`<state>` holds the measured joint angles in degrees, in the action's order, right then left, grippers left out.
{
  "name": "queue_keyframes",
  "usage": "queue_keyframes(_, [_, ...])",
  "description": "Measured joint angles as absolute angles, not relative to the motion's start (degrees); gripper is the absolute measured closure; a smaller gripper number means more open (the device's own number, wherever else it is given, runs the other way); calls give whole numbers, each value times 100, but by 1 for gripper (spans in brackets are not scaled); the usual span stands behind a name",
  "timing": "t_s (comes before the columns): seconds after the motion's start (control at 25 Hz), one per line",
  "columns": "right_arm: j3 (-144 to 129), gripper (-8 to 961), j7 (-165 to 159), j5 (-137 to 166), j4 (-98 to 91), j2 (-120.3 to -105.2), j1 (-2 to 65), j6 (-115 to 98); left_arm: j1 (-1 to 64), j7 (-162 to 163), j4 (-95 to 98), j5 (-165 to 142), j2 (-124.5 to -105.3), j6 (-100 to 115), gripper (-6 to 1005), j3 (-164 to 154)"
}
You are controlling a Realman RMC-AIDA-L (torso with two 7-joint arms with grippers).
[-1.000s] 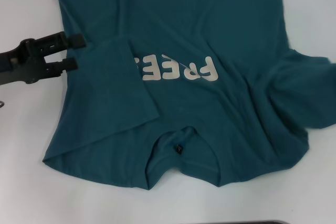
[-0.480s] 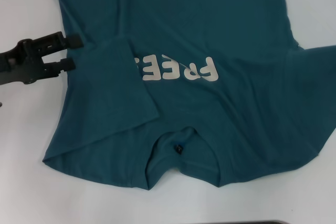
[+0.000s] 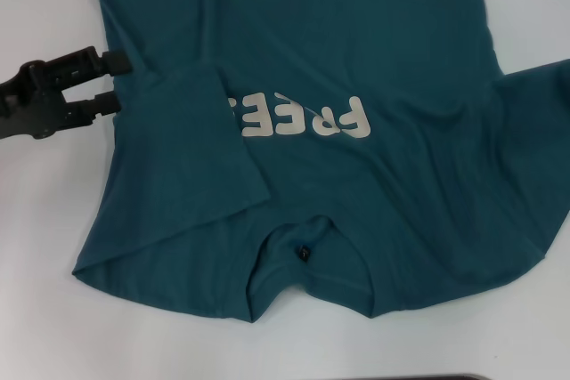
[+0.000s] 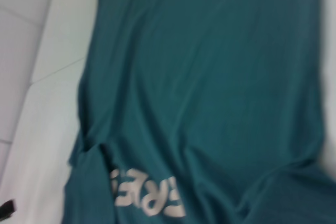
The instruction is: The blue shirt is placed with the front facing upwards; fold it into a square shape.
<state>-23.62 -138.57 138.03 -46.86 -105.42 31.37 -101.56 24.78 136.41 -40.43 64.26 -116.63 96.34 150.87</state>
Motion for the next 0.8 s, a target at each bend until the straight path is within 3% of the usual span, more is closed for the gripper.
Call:
queue_keyframes(0.16, [-2377, 905, -13834, 13791, -4708, -10634, 3288, -10373, 2477, 13641, -4043, 6426, -11656, 9634, 62, 15164])
queue_keyframes(0.8, [-2871, 886, -13816, 13796, -4676, -10710, 3593, -10697, 2403, 13640, -4043, 6425, -11645, 9609, 63, 15339])
